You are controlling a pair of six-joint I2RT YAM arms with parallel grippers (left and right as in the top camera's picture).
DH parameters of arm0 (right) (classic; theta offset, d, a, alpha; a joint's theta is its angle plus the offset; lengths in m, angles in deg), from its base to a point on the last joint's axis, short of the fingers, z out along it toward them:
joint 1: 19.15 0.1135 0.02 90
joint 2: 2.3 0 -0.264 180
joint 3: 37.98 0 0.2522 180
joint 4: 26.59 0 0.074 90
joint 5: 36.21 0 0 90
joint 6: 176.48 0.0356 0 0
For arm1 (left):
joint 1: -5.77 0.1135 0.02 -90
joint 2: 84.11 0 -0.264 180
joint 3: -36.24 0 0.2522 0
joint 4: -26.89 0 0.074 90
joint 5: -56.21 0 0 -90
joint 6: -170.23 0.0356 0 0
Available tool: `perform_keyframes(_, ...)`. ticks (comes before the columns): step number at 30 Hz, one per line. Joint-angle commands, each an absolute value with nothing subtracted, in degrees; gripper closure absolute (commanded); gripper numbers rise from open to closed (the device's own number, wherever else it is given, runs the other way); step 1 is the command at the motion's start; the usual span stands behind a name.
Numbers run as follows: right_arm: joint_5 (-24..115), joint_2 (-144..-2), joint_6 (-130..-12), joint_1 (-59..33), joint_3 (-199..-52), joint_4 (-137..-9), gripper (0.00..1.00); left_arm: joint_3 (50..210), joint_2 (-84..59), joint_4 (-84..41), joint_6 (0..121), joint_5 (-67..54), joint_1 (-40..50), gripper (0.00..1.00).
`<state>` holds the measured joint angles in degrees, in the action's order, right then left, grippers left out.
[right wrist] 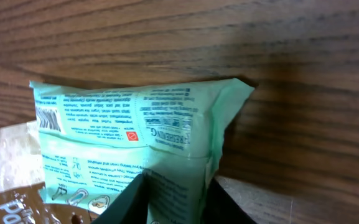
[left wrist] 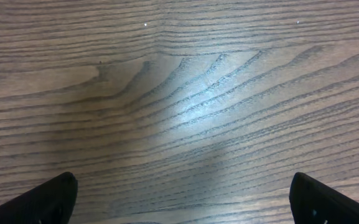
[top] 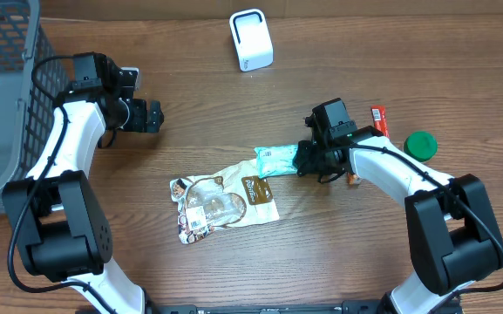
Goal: Scan the item barcode
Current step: 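Grasp the teal packet's edge with the right gripper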
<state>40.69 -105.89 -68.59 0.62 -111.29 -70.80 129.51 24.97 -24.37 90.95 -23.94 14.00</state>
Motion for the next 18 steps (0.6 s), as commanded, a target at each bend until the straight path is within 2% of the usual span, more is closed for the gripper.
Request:
perform_keyframes(1,40.7,-105.3,-68.6,0.6,-110.9,-70.6,0.76,130.8,23.0,-24.3,91.4,-23.7,13.6,0.0)
perform_keyframes(6,40.7,-105.3,-68.6,0.4,-111.4,-70.3,0.82,130.8,23.0,-24.3,91.4,-23.7,13.6,0.0)
perform_keyframes(9,40.7,-105.1,-68.6,0.1,-112.7,-70.8,0.96,130.8,23.0,-24.3,91.4,-23.7,13.6,0.0)
perform_keyframes(18,36.8,-104.9,-70.7,-0.2,-117.3,-72.2,0.96,130.8,23.0,-24.3,91.4,-23.7,13.6,0.0)
